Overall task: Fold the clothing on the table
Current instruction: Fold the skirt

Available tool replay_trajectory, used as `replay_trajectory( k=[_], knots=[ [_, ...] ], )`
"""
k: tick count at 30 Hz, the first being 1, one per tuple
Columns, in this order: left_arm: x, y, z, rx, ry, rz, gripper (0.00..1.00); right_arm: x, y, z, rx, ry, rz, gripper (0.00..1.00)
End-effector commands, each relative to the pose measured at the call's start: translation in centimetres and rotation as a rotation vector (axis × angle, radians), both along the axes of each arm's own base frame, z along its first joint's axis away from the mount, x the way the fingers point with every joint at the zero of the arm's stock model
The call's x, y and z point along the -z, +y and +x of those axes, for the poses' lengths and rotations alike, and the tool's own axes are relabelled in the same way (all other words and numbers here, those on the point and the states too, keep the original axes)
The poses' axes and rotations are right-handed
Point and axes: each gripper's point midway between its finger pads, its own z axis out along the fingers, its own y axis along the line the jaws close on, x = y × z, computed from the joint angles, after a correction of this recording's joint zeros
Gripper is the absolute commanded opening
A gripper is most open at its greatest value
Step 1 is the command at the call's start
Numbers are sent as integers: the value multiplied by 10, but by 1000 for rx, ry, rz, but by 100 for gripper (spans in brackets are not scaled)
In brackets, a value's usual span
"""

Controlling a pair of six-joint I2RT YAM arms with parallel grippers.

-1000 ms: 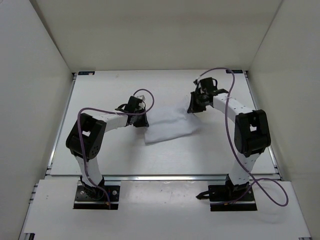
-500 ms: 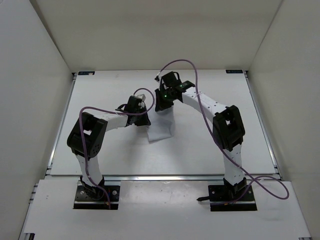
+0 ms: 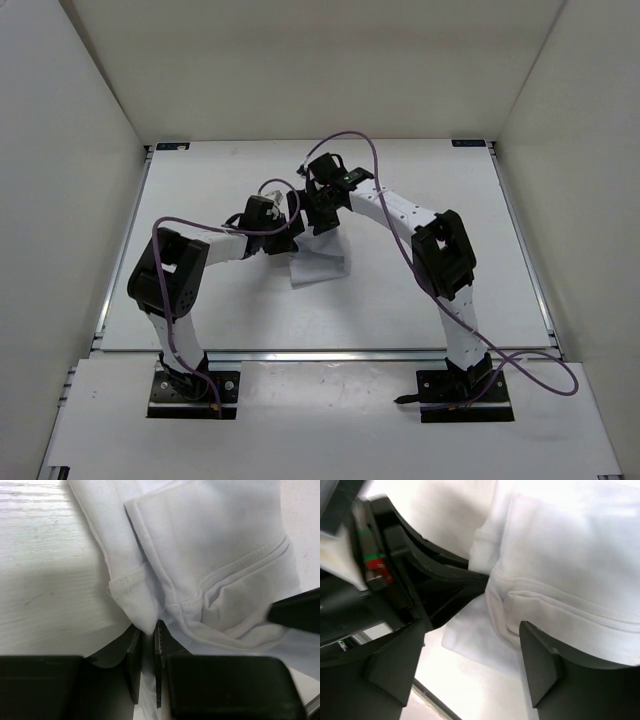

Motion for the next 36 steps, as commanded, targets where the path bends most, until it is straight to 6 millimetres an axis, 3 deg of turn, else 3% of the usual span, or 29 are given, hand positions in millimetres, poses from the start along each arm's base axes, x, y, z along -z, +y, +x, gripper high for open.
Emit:
replay_trajectory(
  k=[1, 4, 5, 7, 8, 9, 12, 14, 18, 22, 24, 28, 32, 36],
  knots=[
    [10, 13, -20, -1, 62, 31, 13, -78, 1, 19, 42, -148, 106, 75],
    [10, 14, -19, 0, 64, 21, 14, -121, -24, 24, 106, -241, 135, 73],
    [8, 13, -19, 4, 63, 15, 14, -127, -32, 28, 125, -261, 142, 73],
    [6, 12, -20, 1, 64, 9, 15, -119, -57, 21, 163, -266, 125, 74],
    [5, 10, -21, 4, 63, -1, 15, -95, -67, 18, 179, -243, 94, 74],
    [1, 8, -21, 9, 56, -10, 15, -97, -80, 19, 190, -264, 101, 74],
    [1, 3, -26, 14, 65, -17, 15, -39, -108, -5, 222, -151, 41, 74],
    [1, 0, -29, 17, 66, -21, 14, -21, -111, -18, 211, -120, 35, 70],
    [5, -4, -41, 10, 94, -47, 12, 7, -97, -31, 165, -108, 16, 54],
    [11, -8, -50, 12, 111, -66, 11, 25, -74, -39, 105, -78, -4, 53],
    [10, -8, -53, 7, 112, -78, 11, 22, -61, -38, 70, -89, 5, 47],
    [14, -6, -58, -2, 127, -88, 11, 18, -34, -57, 24, -67, 48, 40],
    [13, -7, -57, -17, 130, -114, 11, 18, -21, -78, -4, -42, 89, 40],
    [11, -5, -53, -41, 137, -145, 12, 32, -28, -89, -30, -8, 40, 48]
  ],
)
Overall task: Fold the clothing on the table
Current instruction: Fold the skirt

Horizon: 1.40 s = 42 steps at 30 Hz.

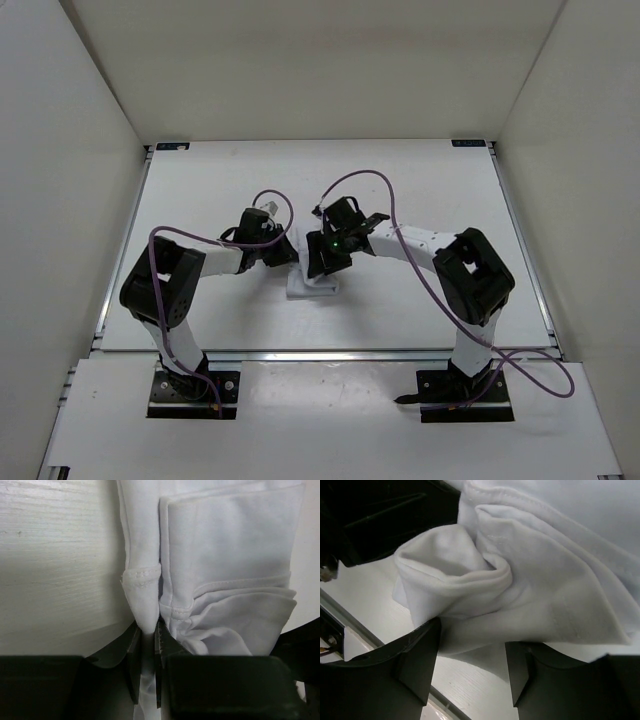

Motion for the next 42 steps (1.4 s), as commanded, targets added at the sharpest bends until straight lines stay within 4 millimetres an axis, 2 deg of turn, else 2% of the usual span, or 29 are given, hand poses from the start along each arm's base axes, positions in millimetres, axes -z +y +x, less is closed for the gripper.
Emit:
replay_trajectory(
  k=[1, 4, 6, 7, 8, 10, 12, 15, 19, 21, 22, 23, 24, 26, 27, 28, 29, 31, 32, 33, 35, 37, 41, 42],
  knots=[
    [9, 8, -15, -8, 77, -7, 13, -2, 1, -6, -30, 1, 0, 52],
    [4, 11, -16, -9, 75, -24, 15, 4, -25, -7, -10, 18, -85, 57],
    [-4, 11, -13, -16, 51, -32, 17, -15, -38, 4, 33, -18, -55, 62],
    [-1, 12, -18, -9, 62, -29, 16, -23, -50, 12, 67, -41, -46, 63],
    [-3, 13, -18, -15, 57, -31, 16, -22, -57, 11, 78, -44, -51, 65],
    [-5, 11, -17, -9, 49, -25, 17, -40, -73, 23, 128, -92, -34, 66],
    [-4, 6, -22, 11, 59, -21, 17, -46, -82, 31, 142, -118, -28, 67],
    [0, 5, -32, 21, 79, -10, 16, -43, -94, 34, 167, -104, -53, 65],
    [-3, 5, -43, 21, 79, -5, 16, -55, -80, 30, 124, -136, -37, 67],
    [0, 6, -53, 21, 85, -1, 15, -69, -62, 19, 69, -190, 1, 68],
    [-1, 6, -52, 7, 88, -5, 15, -73, -59, 19, 60, -216, 15, 69],
    [1, 2, -59, 23, 99, -9, 14, -74, -53, 9, 23, -230, 26, 69],
    [3, 2, -62, 22, 107, -6, 14, -84, -49, 6, 4, -270, 45, 69],
    [2, 3, -61, 14, 98, -6, 13, -90, -46, -5, -30, -316, 69, 69],
    [2, -1, -66, 19, 107, -11, 13, -82, -50, -11, -34, -313, 62, 69],
    [4, -1, -67, 9, 109, -7, 12, -83, -51, -20, -45, -331, 80, 70],
    [3, -2, -66, 9, 108, -17, 12, -95, -50, -22, -45, -370, 116, 70],
    [4, -4, -69, -3, 112, -29, 11, -87, -57, -34, -34, -378, 140, 72],
    [4, -4, -67, -8, 111, -33, 10, -96, -56, -33, -23, -420, 173, 73],
    [5, -5, -67, -13, 113, -37, 10, -85, -62, -39, -9, -408, 169, 72],
    [3, -8, -66, -24, 113, -53, 9, -76, -65, -39, 16, -409, 188, 71],
    [5, -9, -66, -31, 118, -59, 9, -68, -59, -42, 3, -391, 199, 70],
    [2, -16, -63, -37, 114, -76, 9, -76, -33, -44, -68, -433, 221, 70],
    [4, -16, -65, -36, 118, -73, 9, -67, -32, -48, -91, -428, 201, 70]
  ],
)
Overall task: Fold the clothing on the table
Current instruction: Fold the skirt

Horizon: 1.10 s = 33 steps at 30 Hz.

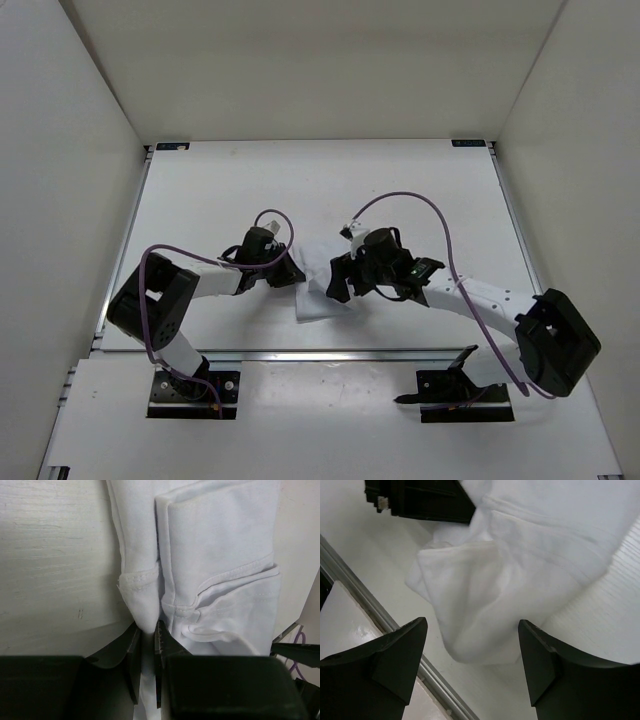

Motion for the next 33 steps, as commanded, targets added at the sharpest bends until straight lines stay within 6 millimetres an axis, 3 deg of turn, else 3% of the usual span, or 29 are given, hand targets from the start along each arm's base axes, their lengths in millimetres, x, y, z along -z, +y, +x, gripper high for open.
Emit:
replay_trajectory(
  k=[1, 5, 9, 14, 17, 24, 28, 33],
  knots=[
    [6, -2, -4, -13, 22, 2, 9, -29, 34, 11, -70, -147, 79, 72],
    [6, -2, -3, -22, 17, -3, 9, -21, 38, 6, -109, -174, 38, 72],
    [9, 0, -4, -28, 22, 1, 9, 2, 33, 0, -135, -198, -47, 71],
    [9, 0, -5, -28, 24, 3, 9, 7, 40, -1, -144, -217, -66, 71],
    [9, 0, -7, -30, 31, 1, 9, -1, 42, 8, -135, -262, -84, 71],
    [12, 0, -7, -34, 33, 8, 9, -48, 39, 28, -104, -376, -62, 74],
    [12, -3, -7, -30, 41, 5, 9, -37, 40, 22, -130, -354, -68, 76],
    [14, -2, -7, -30, 40, 0, 10, 3, 47, 14, -170, -238, -142, 74]
  ],
)
